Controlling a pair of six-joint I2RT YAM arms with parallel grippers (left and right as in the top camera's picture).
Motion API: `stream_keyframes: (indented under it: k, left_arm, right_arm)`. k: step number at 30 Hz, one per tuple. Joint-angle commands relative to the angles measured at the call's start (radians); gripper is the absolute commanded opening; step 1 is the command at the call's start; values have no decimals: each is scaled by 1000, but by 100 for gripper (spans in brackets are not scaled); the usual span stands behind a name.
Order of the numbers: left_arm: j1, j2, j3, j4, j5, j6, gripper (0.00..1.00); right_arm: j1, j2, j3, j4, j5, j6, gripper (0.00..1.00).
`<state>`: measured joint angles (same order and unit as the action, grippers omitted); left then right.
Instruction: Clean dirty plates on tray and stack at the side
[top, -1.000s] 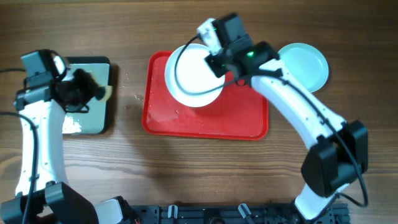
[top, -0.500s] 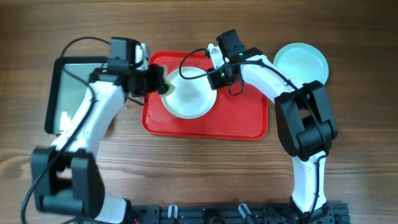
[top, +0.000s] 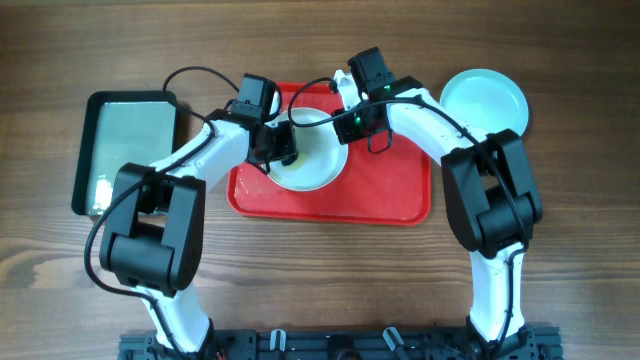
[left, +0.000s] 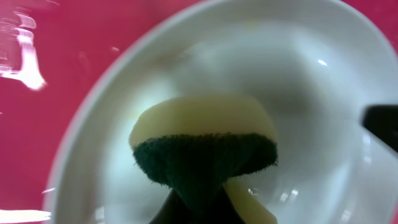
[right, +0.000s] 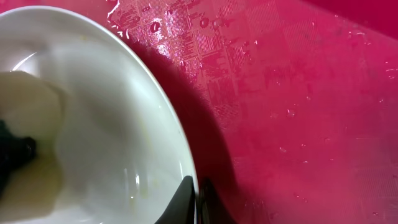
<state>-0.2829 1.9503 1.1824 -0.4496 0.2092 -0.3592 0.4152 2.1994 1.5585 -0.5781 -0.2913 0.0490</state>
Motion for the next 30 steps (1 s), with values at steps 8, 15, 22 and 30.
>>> stream_keyframes:
  k: [8, 15, 22, 30]
  left_arm:
    - [6, -189, 4, -172, -729, -108, 4]
    - [163, -489, 4, -179, -502, -203, 4]
    - [418, -483, -19, -246, -354, -199, 4]
    - [539, -364, -27, -226, -322, -195, 4]
  right_arm:
    - [6, 50, -3, -32, 142, 29, 4]
    - [9, -63, 73, -40, 190, -27, 4]
    - [178, -313, 87, -4, 667, -473, 4]
    - [450, -367, 87, 266, 1287, -1055, 4]
